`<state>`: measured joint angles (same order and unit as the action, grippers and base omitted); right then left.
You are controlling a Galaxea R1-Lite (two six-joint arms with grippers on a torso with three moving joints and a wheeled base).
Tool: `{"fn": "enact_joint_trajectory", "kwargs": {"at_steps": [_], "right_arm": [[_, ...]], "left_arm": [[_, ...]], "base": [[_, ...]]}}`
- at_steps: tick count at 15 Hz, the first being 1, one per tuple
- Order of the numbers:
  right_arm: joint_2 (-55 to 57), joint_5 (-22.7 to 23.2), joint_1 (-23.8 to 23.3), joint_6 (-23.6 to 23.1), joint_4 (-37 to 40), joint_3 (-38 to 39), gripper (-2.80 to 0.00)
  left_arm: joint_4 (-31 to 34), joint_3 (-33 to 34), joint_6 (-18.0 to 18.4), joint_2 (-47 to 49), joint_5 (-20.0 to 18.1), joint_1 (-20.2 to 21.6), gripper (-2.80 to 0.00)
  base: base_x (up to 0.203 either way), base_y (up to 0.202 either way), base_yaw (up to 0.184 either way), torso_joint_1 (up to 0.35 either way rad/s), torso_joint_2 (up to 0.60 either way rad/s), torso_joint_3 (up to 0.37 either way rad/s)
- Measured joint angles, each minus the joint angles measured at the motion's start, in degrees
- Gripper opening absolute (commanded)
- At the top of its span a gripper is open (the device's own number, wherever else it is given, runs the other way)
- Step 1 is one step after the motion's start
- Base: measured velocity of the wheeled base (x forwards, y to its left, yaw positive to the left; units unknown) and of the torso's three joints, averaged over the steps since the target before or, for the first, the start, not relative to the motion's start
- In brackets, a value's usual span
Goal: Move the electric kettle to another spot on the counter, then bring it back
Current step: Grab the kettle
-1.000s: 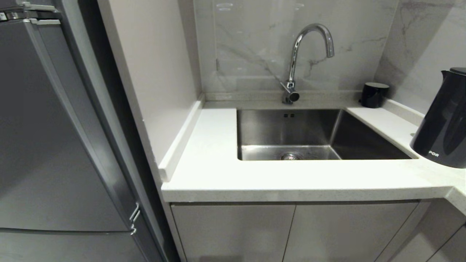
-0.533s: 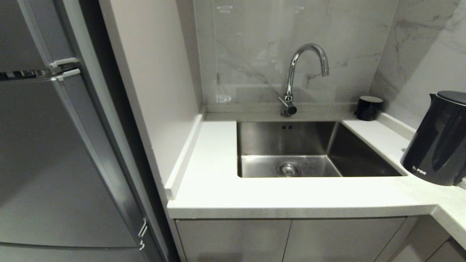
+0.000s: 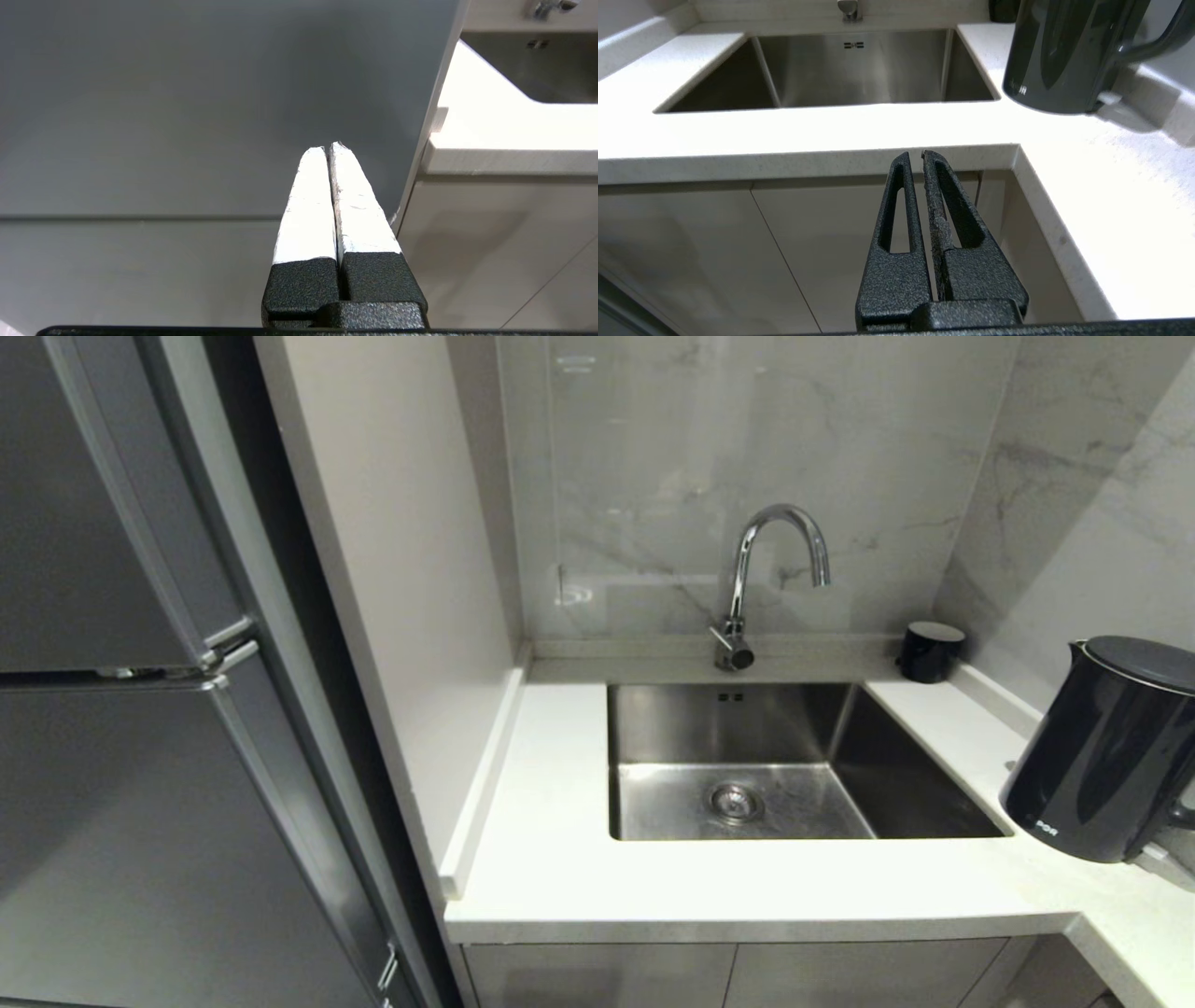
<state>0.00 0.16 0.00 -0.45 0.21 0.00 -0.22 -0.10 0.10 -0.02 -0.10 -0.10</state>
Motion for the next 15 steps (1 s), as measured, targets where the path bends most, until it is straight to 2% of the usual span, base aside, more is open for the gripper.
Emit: {"fn": "enact_joint_trajectory", "kwargs": {"at_steps": [4,15], "right_arm": [[0.0,0.0,0.0,0.0,0.0,0.0,-2.80],[0.0,0.0,0.0,0.0,0.0,0.0,-2.80]], "left_arm": [[0.0,0.0,0.0,0.0,0.0,0.0,-2.80],[0.0,0.0,0.0,0.0,0.0,0.0,-2.80]], "base": [[0.000,0.000,0.000,0.197,-0.52,-0.321],[0.000,0.000,0.000,0.145,-0.35,-0.207]]}}
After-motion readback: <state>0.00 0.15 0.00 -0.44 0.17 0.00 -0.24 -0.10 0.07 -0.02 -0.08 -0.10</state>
